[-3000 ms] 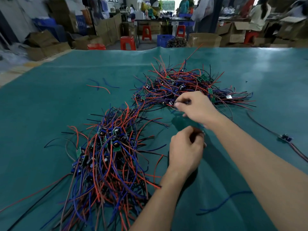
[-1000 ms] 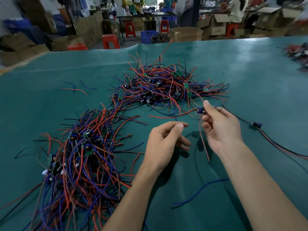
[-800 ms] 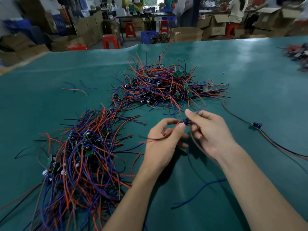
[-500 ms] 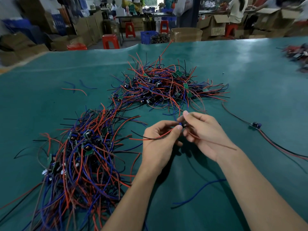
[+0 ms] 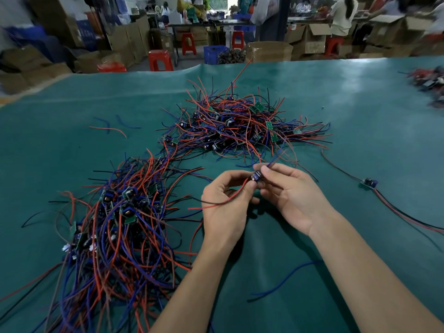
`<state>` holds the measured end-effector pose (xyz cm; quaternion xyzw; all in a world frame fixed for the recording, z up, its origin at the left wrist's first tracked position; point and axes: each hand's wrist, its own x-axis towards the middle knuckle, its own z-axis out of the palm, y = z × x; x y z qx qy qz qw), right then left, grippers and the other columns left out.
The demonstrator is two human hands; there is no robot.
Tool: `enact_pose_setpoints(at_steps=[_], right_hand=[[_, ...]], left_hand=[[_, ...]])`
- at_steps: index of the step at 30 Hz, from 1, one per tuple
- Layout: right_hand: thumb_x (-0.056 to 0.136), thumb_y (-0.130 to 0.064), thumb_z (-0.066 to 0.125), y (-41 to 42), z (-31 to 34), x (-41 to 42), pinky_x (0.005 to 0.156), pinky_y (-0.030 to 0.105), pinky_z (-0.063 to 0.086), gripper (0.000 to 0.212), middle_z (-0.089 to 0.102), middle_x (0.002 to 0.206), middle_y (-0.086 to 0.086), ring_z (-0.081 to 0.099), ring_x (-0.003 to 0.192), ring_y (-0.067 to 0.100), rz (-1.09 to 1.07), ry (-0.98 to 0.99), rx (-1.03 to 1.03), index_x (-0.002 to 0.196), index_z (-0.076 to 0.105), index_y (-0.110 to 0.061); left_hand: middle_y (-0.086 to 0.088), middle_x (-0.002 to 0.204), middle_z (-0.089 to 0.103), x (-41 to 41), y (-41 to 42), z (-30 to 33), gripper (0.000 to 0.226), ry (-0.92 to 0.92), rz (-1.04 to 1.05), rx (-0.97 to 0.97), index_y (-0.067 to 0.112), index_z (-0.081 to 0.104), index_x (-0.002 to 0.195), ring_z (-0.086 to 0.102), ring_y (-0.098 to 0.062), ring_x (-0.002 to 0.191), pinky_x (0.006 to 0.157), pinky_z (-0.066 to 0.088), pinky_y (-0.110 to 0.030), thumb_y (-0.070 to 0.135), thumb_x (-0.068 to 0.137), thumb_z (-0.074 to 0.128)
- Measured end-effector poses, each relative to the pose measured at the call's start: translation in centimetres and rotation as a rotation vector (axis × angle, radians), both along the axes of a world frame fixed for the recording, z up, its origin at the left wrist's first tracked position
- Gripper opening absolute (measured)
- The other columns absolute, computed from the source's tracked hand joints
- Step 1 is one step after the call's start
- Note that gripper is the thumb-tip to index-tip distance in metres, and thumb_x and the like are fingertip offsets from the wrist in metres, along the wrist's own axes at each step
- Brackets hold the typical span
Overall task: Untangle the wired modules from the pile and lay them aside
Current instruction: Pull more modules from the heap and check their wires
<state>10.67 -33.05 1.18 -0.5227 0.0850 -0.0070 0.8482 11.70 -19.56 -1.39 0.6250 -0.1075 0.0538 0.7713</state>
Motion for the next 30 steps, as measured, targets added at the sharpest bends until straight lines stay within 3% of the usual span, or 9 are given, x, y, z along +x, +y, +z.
enact_pose_setpoints(at_steps=[5, 7, 10, 15, 17, 21, 24, 28, 30], right_hand=[[0.079, -0.015, 0.071, -0.6, 0.3, 0.0, 0.056, 0.018, 0.051, 0.015, 0.075, 0.09, 0.007, 0.063, 0.064, 0.01, -0.007, 0.005, 0.057, 0.092, 0.077, -0.009], [0.08, -0.015, 0.071, -0.8, 0.4, -0.1, 0.054, 0.018, 0.048, 0.017, 0.075, 0.089, 0.005, 0.061, 0.064, 0.01, 0.023, 0.0, 0.034, 0.095, 0.074, -0.007], [0.08, -0.015, 0.071, -0.9, 0.4, -0.1, 0.053, 0.018, 0.044, 0.015, 0.07, 0.08, 0.001, 0.057, 0.064, 0.01, 0.057, 0.008, -0.034, 0.091, 0.076, -0.006], [0.075, -0.019, 0.075, -1.4, 0.4, -0.2, 0.052, 0.018, 0.045, 0.011, 0.069, 0.077, 0.003, 0.058, 0.06, 0.01, 0.028, -0.038, -0.184, 0.081, 0.08, -0.011], [0.078, -0.017, 0.078, -1.5, 0.2, 0.0, 0.051, 0.018, 0.043, 0.006, 0.068, 0.072, 0.0, 0.054, 0.058, 0.008, -0.041, -0.075, -0.256, 0.077, 0.08, -0.012], [0.089, -0.01, 0.076, -2.2, -0.6, 0.6, 0.051, 0.023, 0.039, 0.017, 0.06, 0.062, -0.001, 0.046, 0.055, 0.011, -0.319, -0.141, -0.496, 0.073, 0.074, -0.012], [0.087, -0.015, 0.079, -3.5, -0.8, 1.0, 0.057, 0.027, 0.038, 0.015, 0.056, 0.054, -0.013, 0.044, 0.053, 0.01, -0.522, -0.182, -0.659, 0.073, 0.074, -0.015], [0.086, -0.02, 0.077, -5.6, -0.5, 0.9, 0.062, 0.03, 0.042, 0.017, 0.058, 0.054, -0.017, 0.047, 0.057, 0.008, -0.767, -0.201, -0.626, 0.071, 0.071, -0.026], [0.087, -0.022, 0.075, -6.3, -0.4, 0.7, 0.064, 0.035, 0.046, 0.012, 0.061, 0.063, -0.01, 0.052, 0.063, 0.013, -0.902, -0.19, -0.589, 0.076, 0.071, -0.025]], left_hand=[[-0.008, 0.08, 0.075, -0.2, -0.1, 0.5, 0.008, 0.085, -0.064, 0.021, 0.011, 0.065, 0.103, 0.066, -0.017, 0.05, 0.05, 0.054, -0.035, 0.009, 0.101, 0.057], [-0.01, 0.075, 0.075, -0.4, -0.1, 0.9, 0.029, 0.155, -0.098, -0.018, 0.009, 0.066, 0.092, 0.063, -0.018, 0.045, 0.042, 0.05, -0.031, 0.026, 0.106, 0.047], [-0.012, 0.074, 0.076, -0.3, 0.3, 1.1, 0.051, 0.178, -0.15, 0.013, 0.012, 0.071, 0.08, 0.062, -0.021, 0.044, 0.043, 0.048, -0.027, 0.046, 0.103, 0.043], [-0.006, 0.066, 0.071, -0.6, 0.3, 0.6, 0.014, 0.137, -0.224, 0.112, 0.009, 0.071, 0.084, 0.059, -0.013, 0.045, 0.043, 0.051, -0.025, 0.013, 0.096, 0.066], [-0.004, 0.062, 0.068, -0.7, 0.2, 0.6, 0.012, 0.145, -0.239, 0.116, 0.006, 0.068, 0.087, 0.057, -0.011, 0.044, 0.042, 0.052, -0.027, 0.007, 0.098, 0.062], [-0.002, 0.058, 0.065, -0.6, 0.2, 0.6, 0.015, 0.109, -0.263, 0.183, 0.002, 0.068, 0.089, 0.055, -0.011, 0.044, 0.043, 0.051, -0.026, 0.004, 0.099, 0.057], [-0.001, 0.058, 0.065, -0.5, 0.1, 0.4, 0.016, 0.08, -0.28, 0.244, 0.007, 0.069, 0.087, 0.055, -0.011, 0.044, 0.045, 0.049, -0.023, 0.006, 0.099, 0.058], [-0.002, 0.059, 0.066, -0.4, 0.1, 0.2, 0.019, 0.069, -0.304, 0.285, 0.01, 0.071, 0.084, 0.056, -0.013, 0.045, 0.048, 0.048, -0.022, 0.008, 0.099, 0.06], [-0.003, 0.059, 0.066, -0.5, 0.0, 0.1, 0.019, 0.061, -0.305, 0.299, 0.01, 0.071, 0.083, 0.056, -0.014, 0.046, 0.05, 0.047, -0.022, 0.008, 0.099, 0.06]])
